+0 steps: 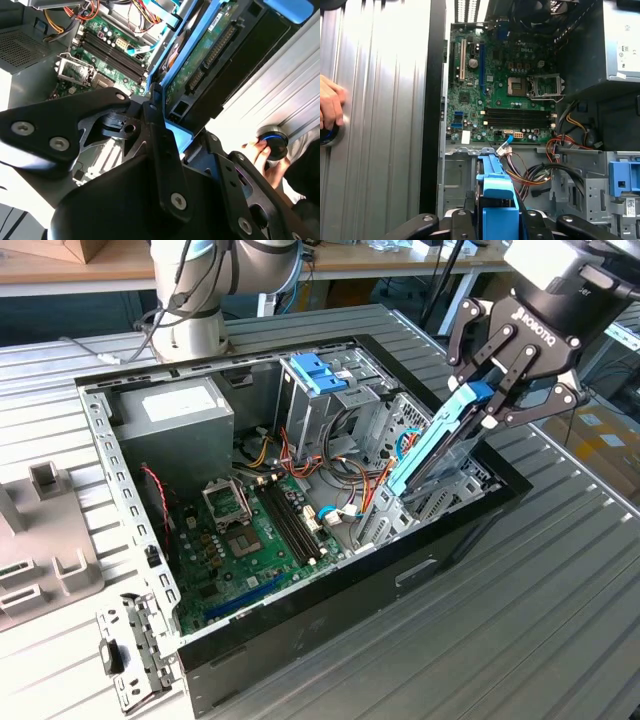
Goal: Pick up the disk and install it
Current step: 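Insert the disk into the insertion slot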
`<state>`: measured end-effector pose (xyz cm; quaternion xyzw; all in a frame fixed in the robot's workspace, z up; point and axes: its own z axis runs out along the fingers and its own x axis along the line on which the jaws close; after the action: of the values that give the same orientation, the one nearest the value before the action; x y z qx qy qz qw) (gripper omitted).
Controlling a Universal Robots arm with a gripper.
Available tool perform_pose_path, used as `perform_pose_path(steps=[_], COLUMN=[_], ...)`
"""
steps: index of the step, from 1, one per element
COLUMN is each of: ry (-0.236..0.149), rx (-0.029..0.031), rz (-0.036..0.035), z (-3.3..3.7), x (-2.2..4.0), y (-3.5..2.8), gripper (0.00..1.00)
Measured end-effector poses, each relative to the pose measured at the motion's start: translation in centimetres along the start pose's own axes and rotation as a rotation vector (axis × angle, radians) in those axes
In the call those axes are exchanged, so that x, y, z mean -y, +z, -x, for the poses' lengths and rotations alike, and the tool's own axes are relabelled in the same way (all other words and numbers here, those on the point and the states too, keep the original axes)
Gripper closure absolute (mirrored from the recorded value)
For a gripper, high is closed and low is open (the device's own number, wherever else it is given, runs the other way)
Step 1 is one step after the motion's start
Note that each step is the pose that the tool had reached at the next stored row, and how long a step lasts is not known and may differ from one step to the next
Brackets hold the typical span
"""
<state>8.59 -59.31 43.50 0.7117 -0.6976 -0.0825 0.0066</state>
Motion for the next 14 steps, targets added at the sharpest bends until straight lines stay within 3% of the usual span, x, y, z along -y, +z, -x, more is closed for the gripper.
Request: perform_pose_path(steps=[11,14], ry=[0.000,0.001], rx=[0.0002,0.0001], rz=[0.0048,0.0050], z=[-0.02,-0.03], x=[0.21,0.23], y=[1.43,1.56], gripper=[0.63,0.63])
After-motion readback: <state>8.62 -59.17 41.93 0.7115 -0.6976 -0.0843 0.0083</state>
